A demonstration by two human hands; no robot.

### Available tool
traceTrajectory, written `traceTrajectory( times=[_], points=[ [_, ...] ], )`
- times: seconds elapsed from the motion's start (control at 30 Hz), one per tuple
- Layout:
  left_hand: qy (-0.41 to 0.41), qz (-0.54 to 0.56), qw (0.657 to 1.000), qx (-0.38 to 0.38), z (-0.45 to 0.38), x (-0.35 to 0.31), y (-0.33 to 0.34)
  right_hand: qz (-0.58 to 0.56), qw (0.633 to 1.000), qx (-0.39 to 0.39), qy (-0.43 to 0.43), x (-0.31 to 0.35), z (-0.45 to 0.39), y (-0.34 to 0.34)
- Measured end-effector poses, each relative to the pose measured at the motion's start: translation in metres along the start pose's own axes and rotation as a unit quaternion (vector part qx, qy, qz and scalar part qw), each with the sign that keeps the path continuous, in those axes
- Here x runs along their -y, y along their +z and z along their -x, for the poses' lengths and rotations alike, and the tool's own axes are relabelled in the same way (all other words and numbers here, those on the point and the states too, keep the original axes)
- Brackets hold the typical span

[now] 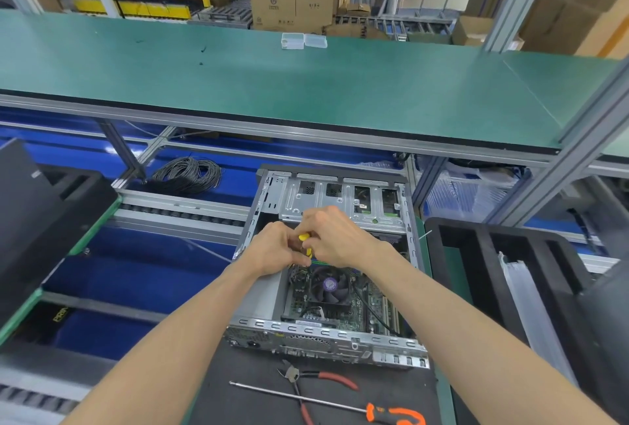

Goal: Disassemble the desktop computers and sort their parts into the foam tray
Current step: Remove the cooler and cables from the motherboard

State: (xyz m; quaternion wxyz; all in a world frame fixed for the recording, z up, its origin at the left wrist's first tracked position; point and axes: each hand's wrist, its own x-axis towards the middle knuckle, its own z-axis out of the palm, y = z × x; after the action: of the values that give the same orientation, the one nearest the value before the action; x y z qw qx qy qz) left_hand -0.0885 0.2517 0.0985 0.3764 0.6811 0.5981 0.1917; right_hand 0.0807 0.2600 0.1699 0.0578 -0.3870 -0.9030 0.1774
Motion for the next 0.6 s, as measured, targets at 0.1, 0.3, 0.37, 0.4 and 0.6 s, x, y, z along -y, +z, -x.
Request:
traceTrajectory(
  times=[0.1,0.3,0.37,0.4,0.6],
  points=[
    [-0.006,0.009,1.0,-0.014,0.002,-0.002,0.0,-0.013,1.0,0.008,0.001,-0.001,0.002,-0.002],
    [0.016,0.012,1.0,-0.015,0.0,0.0,0.002,0.0,0.997,-0.048,0.067,0.001,0.002,0.014],
    [0.022,-0.004,1.0,0.005,-0.001,0.001,0.001,-0.004,0.998,-0.037,0.048,0.003,0.0,0.015],
    [0.023,-0.008,0.999,0.021,-0.002,0.002,0.0,0.002,0.999,-0.026,0.031,0.004,0.0,0.014],
    [0.034,0.0,0.999,0.013,-0.001,0.005,-0.002,0.001,1.0,0.013,-0.015,0.006,-0.002,0.011]
  ],
)
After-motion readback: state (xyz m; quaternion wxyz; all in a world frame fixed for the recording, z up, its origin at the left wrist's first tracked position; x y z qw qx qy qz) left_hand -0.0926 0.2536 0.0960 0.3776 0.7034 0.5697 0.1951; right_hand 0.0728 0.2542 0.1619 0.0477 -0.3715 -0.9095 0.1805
